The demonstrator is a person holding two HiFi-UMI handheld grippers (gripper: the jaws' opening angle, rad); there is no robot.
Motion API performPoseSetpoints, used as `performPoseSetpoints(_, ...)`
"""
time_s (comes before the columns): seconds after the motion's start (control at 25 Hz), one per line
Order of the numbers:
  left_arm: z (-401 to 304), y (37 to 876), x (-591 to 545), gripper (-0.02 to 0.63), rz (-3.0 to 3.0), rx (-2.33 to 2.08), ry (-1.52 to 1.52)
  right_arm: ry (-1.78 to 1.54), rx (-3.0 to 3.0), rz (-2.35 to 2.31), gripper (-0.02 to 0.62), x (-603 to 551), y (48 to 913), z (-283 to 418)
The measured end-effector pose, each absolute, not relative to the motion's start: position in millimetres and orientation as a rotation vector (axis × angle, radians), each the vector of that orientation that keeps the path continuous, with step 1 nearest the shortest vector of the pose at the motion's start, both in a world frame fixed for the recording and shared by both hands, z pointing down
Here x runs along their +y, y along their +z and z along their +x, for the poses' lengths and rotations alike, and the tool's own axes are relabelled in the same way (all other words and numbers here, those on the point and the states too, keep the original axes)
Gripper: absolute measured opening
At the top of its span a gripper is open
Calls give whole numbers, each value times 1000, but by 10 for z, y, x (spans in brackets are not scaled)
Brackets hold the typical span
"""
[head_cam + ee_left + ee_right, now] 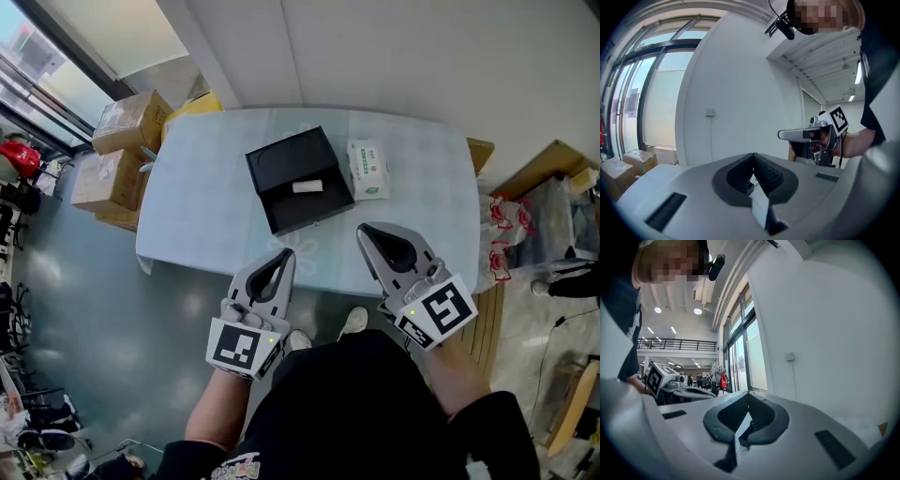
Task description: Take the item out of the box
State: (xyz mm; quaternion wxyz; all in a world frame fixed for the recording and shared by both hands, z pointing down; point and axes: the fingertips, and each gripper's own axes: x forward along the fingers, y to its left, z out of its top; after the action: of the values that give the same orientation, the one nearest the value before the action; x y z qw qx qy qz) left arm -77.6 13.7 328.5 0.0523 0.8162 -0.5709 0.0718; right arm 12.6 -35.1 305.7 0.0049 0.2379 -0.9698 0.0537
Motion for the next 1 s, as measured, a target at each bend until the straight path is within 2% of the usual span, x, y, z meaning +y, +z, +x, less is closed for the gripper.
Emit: performPoseSetpoints(1.0,-478,3544,-547,9,2479,-1832,478,216,-3066,670,9,-725,3148,581)
